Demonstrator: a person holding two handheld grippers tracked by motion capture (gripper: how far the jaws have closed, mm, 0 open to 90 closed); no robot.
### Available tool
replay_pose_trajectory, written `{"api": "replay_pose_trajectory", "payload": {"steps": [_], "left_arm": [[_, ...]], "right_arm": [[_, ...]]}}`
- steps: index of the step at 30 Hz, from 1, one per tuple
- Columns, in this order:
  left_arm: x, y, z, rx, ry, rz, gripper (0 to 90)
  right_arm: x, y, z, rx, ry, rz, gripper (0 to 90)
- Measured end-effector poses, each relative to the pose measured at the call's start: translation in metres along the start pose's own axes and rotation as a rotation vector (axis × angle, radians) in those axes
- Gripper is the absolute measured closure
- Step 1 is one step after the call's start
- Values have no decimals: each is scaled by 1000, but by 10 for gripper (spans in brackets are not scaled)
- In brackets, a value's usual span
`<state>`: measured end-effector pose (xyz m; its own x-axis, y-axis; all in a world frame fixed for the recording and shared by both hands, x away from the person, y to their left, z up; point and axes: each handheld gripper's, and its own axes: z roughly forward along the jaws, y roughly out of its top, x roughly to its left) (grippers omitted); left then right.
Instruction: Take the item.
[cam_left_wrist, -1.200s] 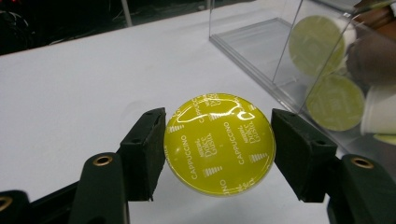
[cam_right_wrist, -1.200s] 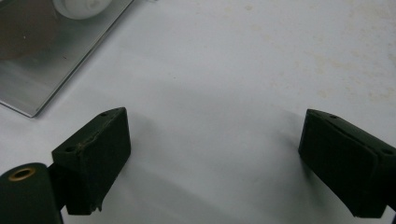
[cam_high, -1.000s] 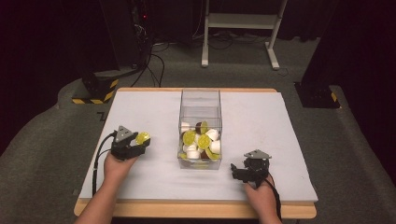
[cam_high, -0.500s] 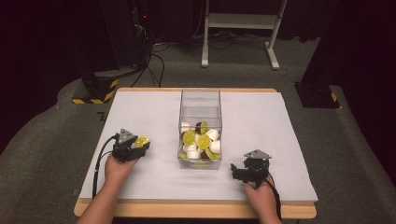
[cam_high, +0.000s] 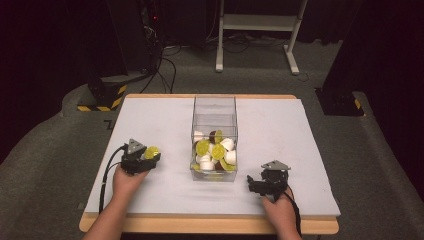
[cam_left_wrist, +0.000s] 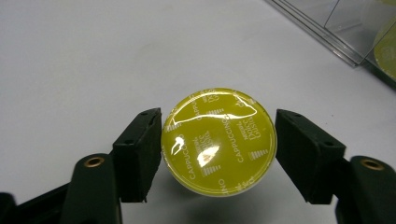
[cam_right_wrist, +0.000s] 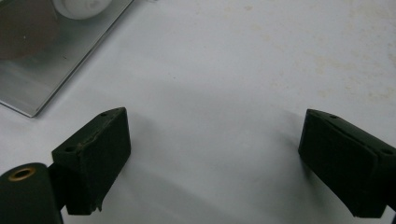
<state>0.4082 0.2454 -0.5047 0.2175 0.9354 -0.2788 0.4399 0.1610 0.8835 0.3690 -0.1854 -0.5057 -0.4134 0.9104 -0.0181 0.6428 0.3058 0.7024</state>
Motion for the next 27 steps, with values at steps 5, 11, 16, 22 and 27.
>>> {"api": "replay_pose_trajectory", "payload": {"steps": [5, 11, 16, 22, 27], "left_arm": [[1, 1, -2, -3, 1, 4, 216], [4, 3, -9, 12, -16, -18, 164], [7, 3, -15, 26, -26, -28, 151], [18, 0, -33, 42, -56, -57, 152], [27, -8, -46, 71, -62, -37, 158]], "right_arm": [[0, 0, 0, -1, -1, 0, 91], [0, 0, 0, -1, -1, 0, 91], [0, 0, 0, -1, -1, 0, 91], [0, 0, 0, -1, -2, 0, 91], [0, 0, 0, -1, -2, -1, 91]]}}
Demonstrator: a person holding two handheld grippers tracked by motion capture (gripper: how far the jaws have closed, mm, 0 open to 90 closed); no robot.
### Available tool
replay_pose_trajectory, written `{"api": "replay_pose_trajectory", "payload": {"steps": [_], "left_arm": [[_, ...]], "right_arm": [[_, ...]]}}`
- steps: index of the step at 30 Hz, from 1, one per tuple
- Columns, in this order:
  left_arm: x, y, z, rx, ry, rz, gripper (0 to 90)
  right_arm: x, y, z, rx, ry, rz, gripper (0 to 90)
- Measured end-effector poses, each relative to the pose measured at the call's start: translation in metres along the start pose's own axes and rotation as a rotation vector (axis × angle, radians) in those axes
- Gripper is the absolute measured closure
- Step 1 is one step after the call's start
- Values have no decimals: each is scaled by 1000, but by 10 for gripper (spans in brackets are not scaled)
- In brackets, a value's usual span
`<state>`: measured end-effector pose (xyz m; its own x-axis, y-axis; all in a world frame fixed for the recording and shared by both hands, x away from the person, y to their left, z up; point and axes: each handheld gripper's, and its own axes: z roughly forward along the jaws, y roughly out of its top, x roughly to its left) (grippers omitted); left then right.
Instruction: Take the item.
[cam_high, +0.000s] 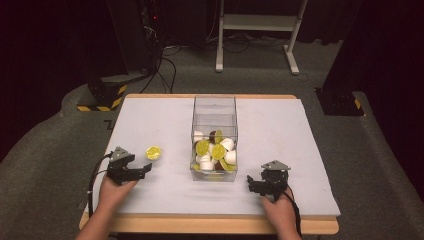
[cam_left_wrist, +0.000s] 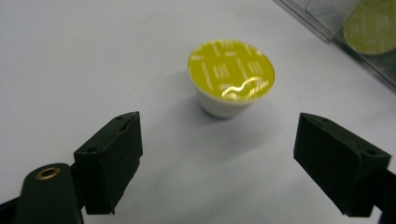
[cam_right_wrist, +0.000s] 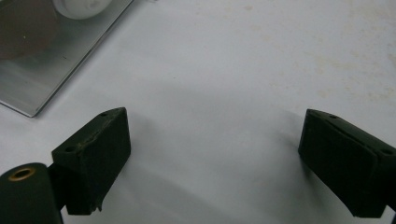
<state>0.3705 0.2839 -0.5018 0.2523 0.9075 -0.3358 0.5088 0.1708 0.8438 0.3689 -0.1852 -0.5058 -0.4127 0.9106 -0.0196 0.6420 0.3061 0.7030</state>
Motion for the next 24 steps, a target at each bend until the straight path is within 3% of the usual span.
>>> {"api": "replay_pose_trajectory", "payload": {"steps": [5, 10, 14, 17, 24], "left_arm": [[7, -14, -13, 32, 43, 39, 158], [2, -19, -19, 15, 49, 52, 158], [3, -25, -15, 62, 81, 94, 168], [2, -25, -13, 46, 83, 73, 165], [3, -25, -14, 47, 81, 72, 164]], "right_arm": [[0, 0, 0, 0, 0, 0, 91], [0, 0, 0, -1, 0, 0, 91], [0, 0, 0, -1, -1, 0, 91], [0, 0, 0, -1, -3, 0, 92], [1, 0, 0, 0, -4, 1, 91]]}}
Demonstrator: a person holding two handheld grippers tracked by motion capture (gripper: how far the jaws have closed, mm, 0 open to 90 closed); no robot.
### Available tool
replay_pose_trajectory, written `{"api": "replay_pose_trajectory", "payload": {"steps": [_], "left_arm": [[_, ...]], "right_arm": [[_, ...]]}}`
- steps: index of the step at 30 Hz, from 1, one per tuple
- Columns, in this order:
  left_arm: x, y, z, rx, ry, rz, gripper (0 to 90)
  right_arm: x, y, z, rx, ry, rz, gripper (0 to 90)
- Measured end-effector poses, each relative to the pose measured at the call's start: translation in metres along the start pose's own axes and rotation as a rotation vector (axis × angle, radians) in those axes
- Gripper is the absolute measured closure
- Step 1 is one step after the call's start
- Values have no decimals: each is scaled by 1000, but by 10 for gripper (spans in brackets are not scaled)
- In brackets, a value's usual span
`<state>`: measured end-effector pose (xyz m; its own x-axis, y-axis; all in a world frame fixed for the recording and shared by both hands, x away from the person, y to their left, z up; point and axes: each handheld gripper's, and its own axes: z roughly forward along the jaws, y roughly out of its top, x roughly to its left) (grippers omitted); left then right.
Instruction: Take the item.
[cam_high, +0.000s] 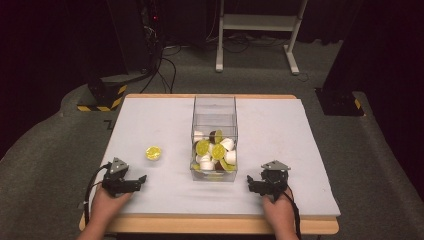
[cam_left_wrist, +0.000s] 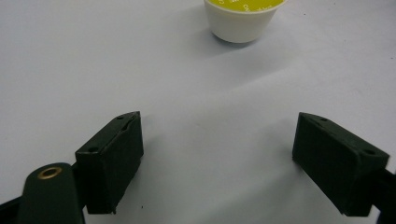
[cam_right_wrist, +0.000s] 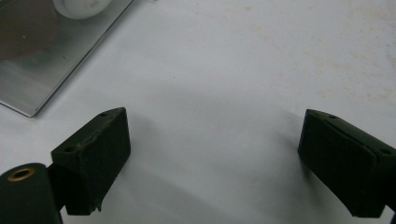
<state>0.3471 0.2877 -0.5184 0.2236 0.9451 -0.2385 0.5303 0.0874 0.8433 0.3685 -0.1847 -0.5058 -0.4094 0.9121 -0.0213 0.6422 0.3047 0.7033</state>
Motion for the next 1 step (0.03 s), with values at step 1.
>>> {"api": "replay_pose_trajectory", "payload": {"steps": [1], "left_arm": [[0, 0, 0, 0, 0, 0, 164]], "right_arm": [[0, 0, 0, 0, 0, 0, 91]]}}
